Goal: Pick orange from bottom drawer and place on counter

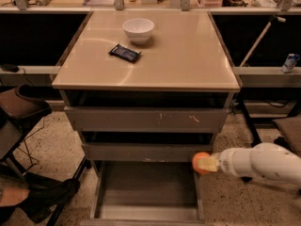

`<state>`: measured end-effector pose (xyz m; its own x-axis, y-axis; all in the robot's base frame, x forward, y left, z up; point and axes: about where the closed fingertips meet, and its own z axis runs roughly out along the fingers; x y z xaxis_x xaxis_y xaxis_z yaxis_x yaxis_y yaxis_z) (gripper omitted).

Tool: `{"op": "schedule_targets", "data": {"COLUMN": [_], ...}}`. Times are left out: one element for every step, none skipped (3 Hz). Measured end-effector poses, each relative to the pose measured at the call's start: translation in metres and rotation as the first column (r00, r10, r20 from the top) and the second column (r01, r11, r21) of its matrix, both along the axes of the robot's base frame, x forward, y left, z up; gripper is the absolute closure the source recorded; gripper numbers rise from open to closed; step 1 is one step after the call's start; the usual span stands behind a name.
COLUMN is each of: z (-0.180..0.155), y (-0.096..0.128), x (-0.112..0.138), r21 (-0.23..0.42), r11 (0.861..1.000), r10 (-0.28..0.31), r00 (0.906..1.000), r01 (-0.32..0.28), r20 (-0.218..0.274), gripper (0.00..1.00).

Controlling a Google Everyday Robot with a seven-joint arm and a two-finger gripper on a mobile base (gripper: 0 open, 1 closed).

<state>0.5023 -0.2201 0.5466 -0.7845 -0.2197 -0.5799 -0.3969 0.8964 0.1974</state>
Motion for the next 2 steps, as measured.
{"op": "schedule_targets", "data": {"z": [0.093,0.141], "y": [-0.021,-0.021], "x": [0.009,0.012], "r21": [-0.015,-0.039], "r11": [0.996,0.993], "r10": [-0.088,-0.099], "r00": [0.9896,0.9787], "r01": [0.090,0.108], "r20": [0.113,0.180], "gripper": [1.00,1.00]}}
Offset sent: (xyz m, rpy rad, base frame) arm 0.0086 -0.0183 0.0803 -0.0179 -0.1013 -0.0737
